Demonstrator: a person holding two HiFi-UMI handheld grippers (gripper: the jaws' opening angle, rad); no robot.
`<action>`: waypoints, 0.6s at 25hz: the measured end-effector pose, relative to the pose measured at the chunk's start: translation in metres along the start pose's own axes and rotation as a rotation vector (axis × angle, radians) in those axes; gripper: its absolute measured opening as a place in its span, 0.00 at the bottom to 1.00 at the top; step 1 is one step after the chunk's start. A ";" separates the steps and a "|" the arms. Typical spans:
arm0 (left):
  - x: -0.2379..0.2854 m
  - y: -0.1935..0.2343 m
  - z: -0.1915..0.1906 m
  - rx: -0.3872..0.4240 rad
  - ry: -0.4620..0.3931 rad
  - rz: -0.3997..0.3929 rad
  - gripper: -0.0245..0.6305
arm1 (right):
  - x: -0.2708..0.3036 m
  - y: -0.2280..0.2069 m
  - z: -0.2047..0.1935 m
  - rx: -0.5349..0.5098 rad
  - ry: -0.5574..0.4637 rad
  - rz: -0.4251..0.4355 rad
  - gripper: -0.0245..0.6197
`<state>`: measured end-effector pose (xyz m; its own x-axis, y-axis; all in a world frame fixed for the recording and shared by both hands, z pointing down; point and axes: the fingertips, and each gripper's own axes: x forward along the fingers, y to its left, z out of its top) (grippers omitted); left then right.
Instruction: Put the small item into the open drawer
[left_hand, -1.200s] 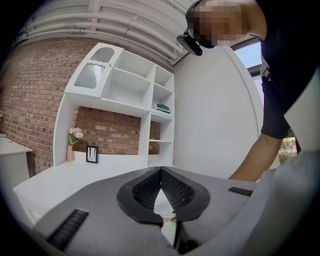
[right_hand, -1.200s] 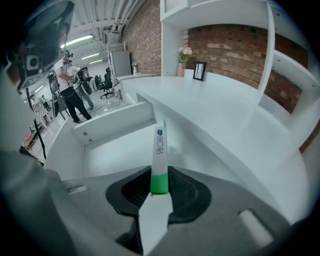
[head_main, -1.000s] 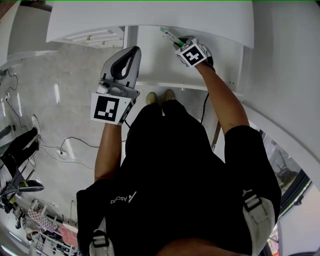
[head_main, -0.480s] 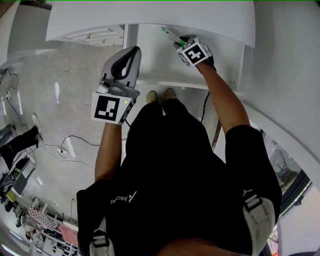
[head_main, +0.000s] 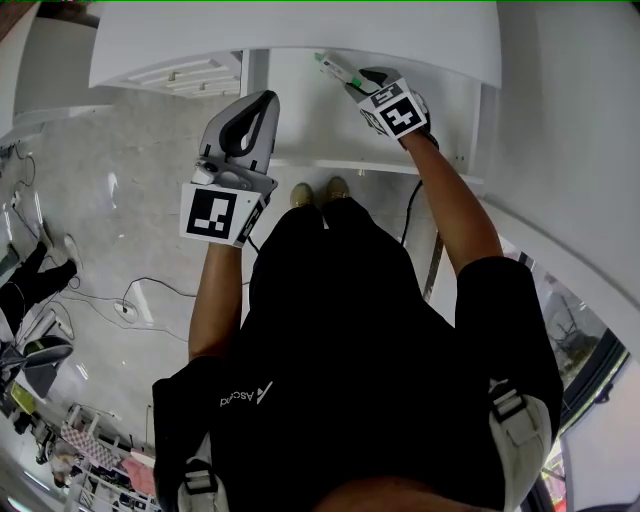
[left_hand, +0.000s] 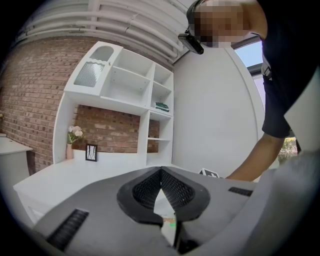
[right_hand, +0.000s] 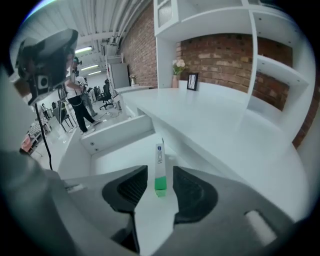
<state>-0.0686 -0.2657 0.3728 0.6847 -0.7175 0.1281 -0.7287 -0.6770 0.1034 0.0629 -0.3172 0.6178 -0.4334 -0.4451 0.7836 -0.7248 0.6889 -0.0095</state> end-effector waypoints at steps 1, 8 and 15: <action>0.001 -0.002 0.003 -0.002 -0.006 -0.006 0.04 | -0.007 0.002 0.006 0.000 -0.024 0.004 0.28; 0.004 -0.020 0.014 0.021 -0.033 -0.050 0.04 | -0.087 0.024 0.076 0.029 -0.319 0.030 0.27; -0.001 -0.042 0.046 0.023 -0.097 -0.092 0.04 | -0.198 0.054 0.141 0.059 -0.647 0.027 0.19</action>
<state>-0.0378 -0.2438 0.3232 0.7473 -0.6641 0.0235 -0.6633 -0.7432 0.0876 0.0340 -0.2724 0.3751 -0.6737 -0.6953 0.2502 -0.7293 0.6803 -0.0729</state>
